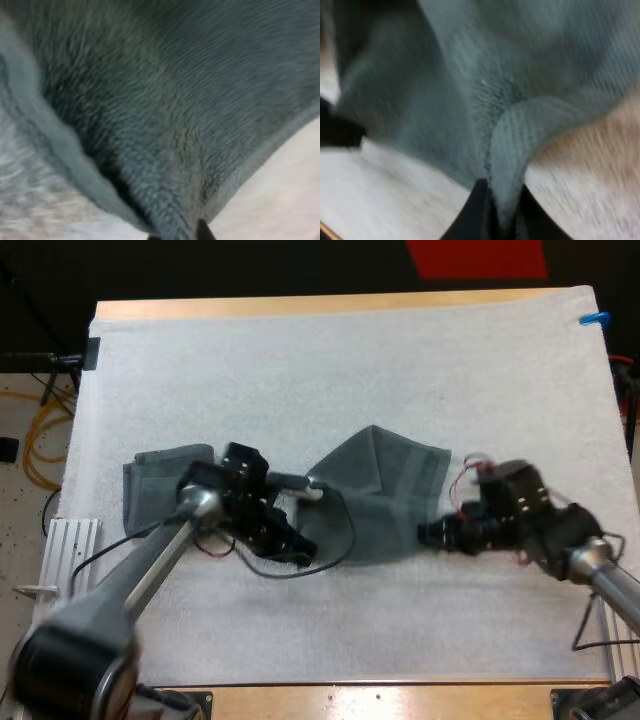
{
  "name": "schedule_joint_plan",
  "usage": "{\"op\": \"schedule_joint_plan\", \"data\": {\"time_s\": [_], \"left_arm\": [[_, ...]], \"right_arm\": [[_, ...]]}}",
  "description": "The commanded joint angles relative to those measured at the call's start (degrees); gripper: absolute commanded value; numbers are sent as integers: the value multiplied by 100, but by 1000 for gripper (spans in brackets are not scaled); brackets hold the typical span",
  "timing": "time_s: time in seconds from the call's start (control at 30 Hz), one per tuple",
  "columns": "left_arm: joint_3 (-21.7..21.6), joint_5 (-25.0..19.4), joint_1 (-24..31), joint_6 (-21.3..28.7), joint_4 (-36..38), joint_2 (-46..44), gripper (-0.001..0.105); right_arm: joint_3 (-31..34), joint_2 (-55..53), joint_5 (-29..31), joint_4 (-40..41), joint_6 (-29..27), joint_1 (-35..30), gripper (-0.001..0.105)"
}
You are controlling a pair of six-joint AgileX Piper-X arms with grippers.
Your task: Pick towel from pile fold and stack
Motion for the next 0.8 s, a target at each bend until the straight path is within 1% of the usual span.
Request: {"op": "schedule_joint_plan", "data": {"time_s": [0.0, 0.07, 0.13, 0.2, 0.23, 0.33, 0.43, 0.53, 0.63, 0.77], "left_arm": [[-57, 312, -45, -94, 48, -452, 0], [-143, 598, -45, -263, 29, -873, 0], [-309, 898, -45, -484, 28, -1286, 0], [-489, 1021, -45, -670, -33, -1554, 0], [-554, 1036, -45, -759, -68, -1632, 0], [-895, 1106, -45, -1103, -252, -1918, 0], [-1092, 1179, -45, -1267, -285, -2037, 0], [-1259, 1235, -45, -1390, -284, -2197, 0], [-1259, 1246, -45, -1572, -221, -2390, 0], [-1259, 1221, -96, -1606, 30, -2685, 0]], "right_arm": [[-267, -273, 281, 77, -18, -27, 0], [-596, -488, 509, 193, -18, -27, 0], [-1134, -683, 888, 443, -18, -27, 0], [-1560, -746, 1128, 661, -33, -27, 0], [-1666, -748, 1136, 767, -58, -27, 0], [-2271, -746, 1133, 1441, -297, -27, 0], [-2559, -746, 1099, 1953, -357, -27, 0], [-2852, -792, 940, 2558, -427, 2, 0], [-2957, -895, 895, 2866, -540, 159, 0], [-2989, -1054, 846, 3169, -538, 448, 0]]}}
